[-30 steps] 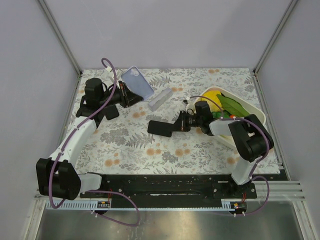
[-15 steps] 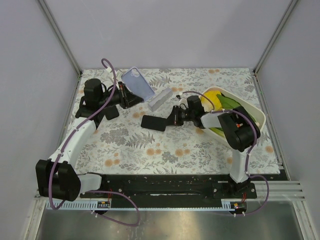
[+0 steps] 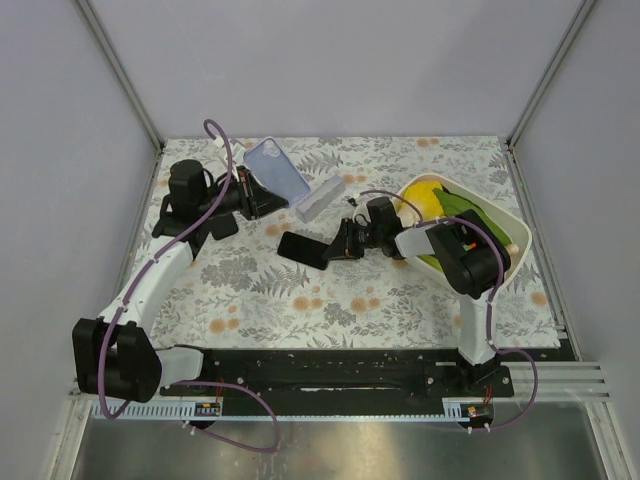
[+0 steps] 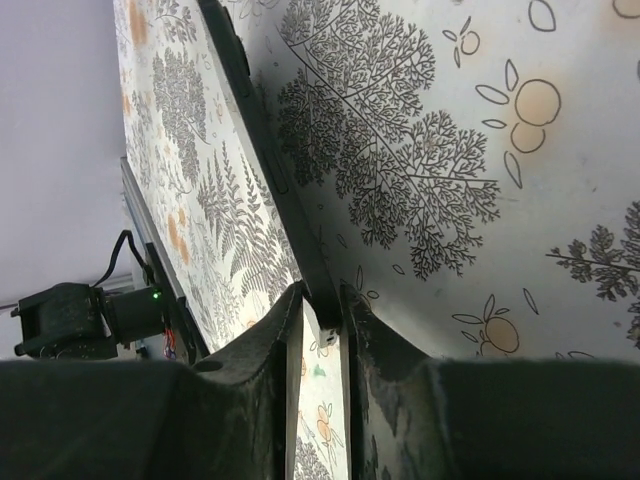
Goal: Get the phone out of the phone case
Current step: Place the phone at the center of the board.
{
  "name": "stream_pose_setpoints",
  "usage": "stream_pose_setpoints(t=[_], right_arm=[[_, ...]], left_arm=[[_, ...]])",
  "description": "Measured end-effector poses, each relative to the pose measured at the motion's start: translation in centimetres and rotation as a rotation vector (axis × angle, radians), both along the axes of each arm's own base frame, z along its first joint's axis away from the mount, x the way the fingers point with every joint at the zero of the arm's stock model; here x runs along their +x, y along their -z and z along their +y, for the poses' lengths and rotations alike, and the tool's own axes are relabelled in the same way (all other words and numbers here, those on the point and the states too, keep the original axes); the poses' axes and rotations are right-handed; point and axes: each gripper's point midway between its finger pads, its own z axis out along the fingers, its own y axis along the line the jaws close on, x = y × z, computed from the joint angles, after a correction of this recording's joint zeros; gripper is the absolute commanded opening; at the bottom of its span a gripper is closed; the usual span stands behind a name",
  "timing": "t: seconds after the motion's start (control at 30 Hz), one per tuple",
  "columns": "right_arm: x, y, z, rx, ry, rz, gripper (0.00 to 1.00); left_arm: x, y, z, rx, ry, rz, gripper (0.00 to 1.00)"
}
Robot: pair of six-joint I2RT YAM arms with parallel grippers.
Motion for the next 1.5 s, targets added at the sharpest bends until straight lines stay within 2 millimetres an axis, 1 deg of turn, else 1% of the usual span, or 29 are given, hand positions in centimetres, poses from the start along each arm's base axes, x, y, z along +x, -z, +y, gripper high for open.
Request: stream_pose_setpoints(t=[0.1,0.27,0.3,0.37,0.47,0.6,0.73,0.93,1.07,1.17,1.3,1.4,1.5], right_arm=[[-0.2,0.3,0.0,-0.01,0.001,0.012,0.31],[-0.4,0.8,-0.1,-0.032,0.01,0.028,0.37],[-0.4,0.8,-0.1,-0.032,0.009,0.026,0.38],[-0.4,0.7,0.0,-0.031,0.008,0.027,0.46],[-0.4,0.4,0.2,-0.023,-0.002,0.023,0.51],[-0.4,0.1,0.4,-0.023,-0.009,0.016,0.56],[-0.5,-0.1,0.3,-0.032,-0.014,0.002,0.63],[-0.4,-0.5,-0.2,-0.072,-0.013,-0.038,0.69],[-0.4,-0.6,-0.6,-0.101,-0.015,-0.058,0.73],[-0.5,-0.8,-1.0,-0.123,-0.016,-0.073,0.77],[-0.6,-0.9,-1.5,-0.154,-0.023,-0.092,0.82],[-0.9,-1.0,-1.9,-0.178,-0.034,-0.105,0.83],[-1.1,-1.2,-2.5,-0.212,-0.042,-0.121,0.84]], left_arm=[[-0.1,0.1,0.0,-0.004,0.001,0.006,0.0],[-0.1,0.2,-0.1,-0.009,0.004,0.01,0.0],[-0.2,0.2,-0.1,-0.009,0.005,0.01,0.0],[-0.2,0.2,-0.1,-0.009,0.005,0.011,0.0],[-0.2,0.4,-0.1,-0.008,0.005,0.012,0.0],[-0.5,1.4,0.0,0.002,0.006,0.03,0.0],[-1.1,3.2,0.2,0.027,0.009,0.066,0.0],[-2.2,5.5,0.7,0.089,0.03,0.115,0.0],[-3.6,7.3,1.2,0.161,0.074,0.139,0.0],[-4.5,8.3,1.6,0.222,0.121,0.135,0.0],[-6.0,10.1,2.4,0.332,0.221,0.116,0.0],[-6.7,11.4,3.2,0.421,0.329,0.138,0.0],[-6.9,13.4,4.4,0.528,0.462,0.166,0.0]])
